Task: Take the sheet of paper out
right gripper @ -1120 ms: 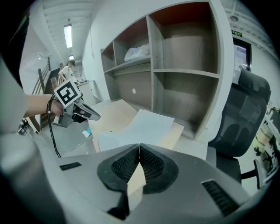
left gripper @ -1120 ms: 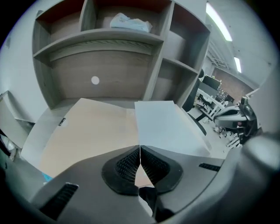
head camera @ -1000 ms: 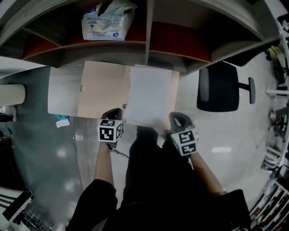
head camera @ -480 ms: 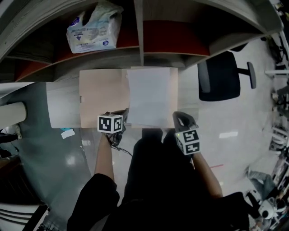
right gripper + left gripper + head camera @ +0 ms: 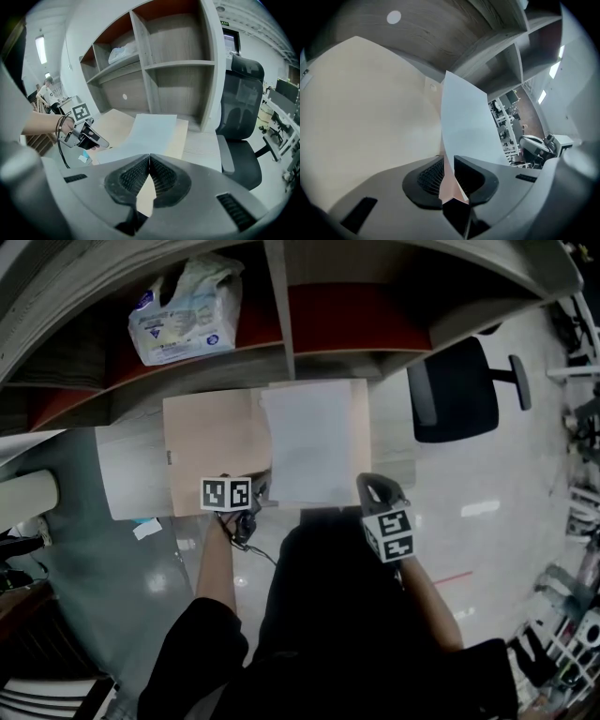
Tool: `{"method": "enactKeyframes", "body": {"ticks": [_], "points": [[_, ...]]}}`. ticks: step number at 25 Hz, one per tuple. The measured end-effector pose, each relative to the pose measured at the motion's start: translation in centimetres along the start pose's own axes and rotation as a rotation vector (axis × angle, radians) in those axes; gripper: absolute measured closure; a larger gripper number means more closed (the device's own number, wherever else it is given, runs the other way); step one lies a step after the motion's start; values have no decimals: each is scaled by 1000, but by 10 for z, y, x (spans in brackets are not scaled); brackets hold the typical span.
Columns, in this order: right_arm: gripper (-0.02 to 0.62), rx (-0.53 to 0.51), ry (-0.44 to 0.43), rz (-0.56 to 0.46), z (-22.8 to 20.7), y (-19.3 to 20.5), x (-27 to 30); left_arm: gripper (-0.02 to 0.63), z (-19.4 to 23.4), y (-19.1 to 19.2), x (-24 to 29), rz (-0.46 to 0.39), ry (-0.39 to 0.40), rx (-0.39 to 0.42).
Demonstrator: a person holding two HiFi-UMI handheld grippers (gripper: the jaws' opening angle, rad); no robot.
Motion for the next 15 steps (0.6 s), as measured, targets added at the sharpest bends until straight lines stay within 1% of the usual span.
{"method": "enactKeyframes", "body": {"ticks": [2, 6, 11, 15], "points": [[578, 0, -5, -3, 3, -1, 1, 488, 1, -1, 3, 11, 19, -17], [578, 0, -7, -2, 7, 0, 1, 434, 3, -1, 11, 58, 85, -80], [578, 12, 0, -4, 7, 3, -1, 419, 7, 1, 21, 110, 127, -113], [578, 19, 10, -3, 5, 6, -4, 419, 8, 3, 26, 117, 159, -153]]}}
Point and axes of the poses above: the fingertips, and each gripper's own axes: x forward along the fingers, z to its left, y out of its underside, the point moved 10 cm from there along -x, backward along the fingers, and after that the axes turned 9 degrees about -x, right-handed, at the moved point
